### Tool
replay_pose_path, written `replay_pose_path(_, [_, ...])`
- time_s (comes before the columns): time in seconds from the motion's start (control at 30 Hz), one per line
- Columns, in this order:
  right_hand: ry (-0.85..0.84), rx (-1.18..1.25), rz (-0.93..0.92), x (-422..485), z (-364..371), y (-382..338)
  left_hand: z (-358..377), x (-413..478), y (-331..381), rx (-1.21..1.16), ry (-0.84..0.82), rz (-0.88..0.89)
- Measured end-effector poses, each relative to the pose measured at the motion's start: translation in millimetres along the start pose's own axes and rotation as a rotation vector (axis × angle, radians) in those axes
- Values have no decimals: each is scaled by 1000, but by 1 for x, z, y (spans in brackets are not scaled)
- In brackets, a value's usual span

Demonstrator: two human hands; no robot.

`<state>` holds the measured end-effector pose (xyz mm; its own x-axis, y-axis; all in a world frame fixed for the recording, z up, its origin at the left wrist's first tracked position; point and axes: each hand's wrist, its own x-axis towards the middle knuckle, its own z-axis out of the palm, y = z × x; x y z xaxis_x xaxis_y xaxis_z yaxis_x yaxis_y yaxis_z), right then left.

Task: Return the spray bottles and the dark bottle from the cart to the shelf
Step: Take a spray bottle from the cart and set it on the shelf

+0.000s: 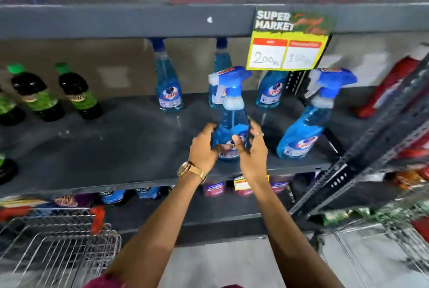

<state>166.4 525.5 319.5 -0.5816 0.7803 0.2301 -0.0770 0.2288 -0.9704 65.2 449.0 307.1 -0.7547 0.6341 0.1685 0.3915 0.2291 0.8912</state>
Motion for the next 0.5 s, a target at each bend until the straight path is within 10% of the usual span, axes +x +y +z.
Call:
replay_pose_path(0.27, [171, -313, -217, -46, 17, 10, -9, -19, -18, 53, 36, 80])
replay_pose_path(0.5, [-408, -409, -376, -91, 125, -2, -112, -79, -79, 416, 388, 69])
